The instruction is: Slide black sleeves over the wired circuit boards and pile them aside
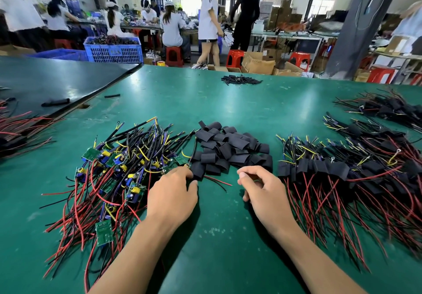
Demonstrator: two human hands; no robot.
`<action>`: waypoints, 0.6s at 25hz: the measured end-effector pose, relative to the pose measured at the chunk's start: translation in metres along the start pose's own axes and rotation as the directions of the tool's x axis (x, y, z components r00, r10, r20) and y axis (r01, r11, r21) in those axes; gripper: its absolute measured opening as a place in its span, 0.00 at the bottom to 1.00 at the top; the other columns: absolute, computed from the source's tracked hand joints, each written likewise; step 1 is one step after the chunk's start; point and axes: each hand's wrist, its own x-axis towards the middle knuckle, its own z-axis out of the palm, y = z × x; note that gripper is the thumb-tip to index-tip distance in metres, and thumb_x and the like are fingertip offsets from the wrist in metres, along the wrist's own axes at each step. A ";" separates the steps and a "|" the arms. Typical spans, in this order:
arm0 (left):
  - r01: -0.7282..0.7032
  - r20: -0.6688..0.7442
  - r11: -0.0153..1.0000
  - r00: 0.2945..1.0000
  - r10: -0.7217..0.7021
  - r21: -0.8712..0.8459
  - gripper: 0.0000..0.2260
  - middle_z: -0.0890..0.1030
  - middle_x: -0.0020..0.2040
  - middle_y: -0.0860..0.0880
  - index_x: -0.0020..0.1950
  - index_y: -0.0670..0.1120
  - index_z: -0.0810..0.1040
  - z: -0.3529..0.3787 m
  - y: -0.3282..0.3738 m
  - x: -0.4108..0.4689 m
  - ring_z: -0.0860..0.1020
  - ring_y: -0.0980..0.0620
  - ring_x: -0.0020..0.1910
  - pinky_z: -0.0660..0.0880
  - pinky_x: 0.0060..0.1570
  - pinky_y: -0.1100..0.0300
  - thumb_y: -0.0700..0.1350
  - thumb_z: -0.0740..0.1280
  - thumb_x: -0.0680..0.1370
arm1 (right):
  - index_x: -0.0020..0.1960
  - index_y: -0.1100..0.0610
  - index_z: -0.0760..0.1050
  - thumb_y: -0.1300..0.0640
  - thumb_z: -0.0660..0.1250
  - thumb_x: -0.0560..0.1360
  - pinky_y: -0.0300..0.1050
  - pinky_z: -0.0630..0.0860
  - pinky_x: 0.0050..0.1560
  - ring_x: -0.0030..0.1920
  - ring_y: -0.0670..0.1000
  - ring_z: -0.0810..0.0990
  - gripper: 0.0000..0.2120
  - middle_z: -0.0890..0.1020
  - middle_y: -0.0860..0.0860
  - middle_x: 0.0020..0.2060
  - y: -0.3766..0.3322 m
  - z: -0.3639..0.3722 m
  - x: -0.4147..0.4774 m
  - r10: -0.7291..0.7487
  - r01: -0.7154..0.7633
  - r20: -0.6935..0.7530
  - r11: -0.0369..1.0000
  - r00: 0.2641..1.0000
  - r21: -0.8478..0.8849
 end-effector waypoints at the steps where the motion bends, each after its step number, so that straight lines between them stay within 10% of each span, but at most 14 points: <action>1: -0.010 0.001 1.000 1.000 0.010 0.009 0.09 0.81 0.60 0.55 0.58 0.54 0.79 0.001 0.000 -0.001 0.79 0.47 0.52 0.71 0.45 0.57 0.50 0.64 0.80 | 0.42 0.45 0.81 0.59 0.68 0.78 0.38 0.74 0.32 0.27 0.45 0.76 0.10 0.83 0.49 0.37 0.000 0.000 0.000 -0.001 0.001 -0.003 1.000 1.000 -0.002; 9: 0.012 -0.197 0.865 0.972 -0.128 -0.502 0.11 0.83 0.36 0.56 0.44 0.55 0.80 0.000 0.008 -0.007 0.70 0.53 0.24 0.69 0.29 0.62 0.38 0.66 0.77 | 0.44 0.50 0.83 0.60 0.71 0.76 0.32 0.72 0.34 0.30 0.45 0.75 0.07 0.81 0.45 0.30 -0.007 -0.002 0.000 -0.023 0.022 0.035 0.999 0.999 0.038; 15: -0.059 -0.199 0.594 0.965 -0.173 -0.802 0.11 0.83 0.42 0.53 0.43 0.56 0.73 -0.009 0.029 -0.019 0.70 0.52 0.20 0.70 0.24 0.59 0.41 0.70 0.77 | 0.50 0.50 0.85 0.59 0.72 0.76 0.35 0.70 0.39 0.35 0.44 0.73 0.06 0.82 0.41 0.34 -0.017 0.002 -0.009 -0.069 0.048 0.244 0.995 0.967 0.092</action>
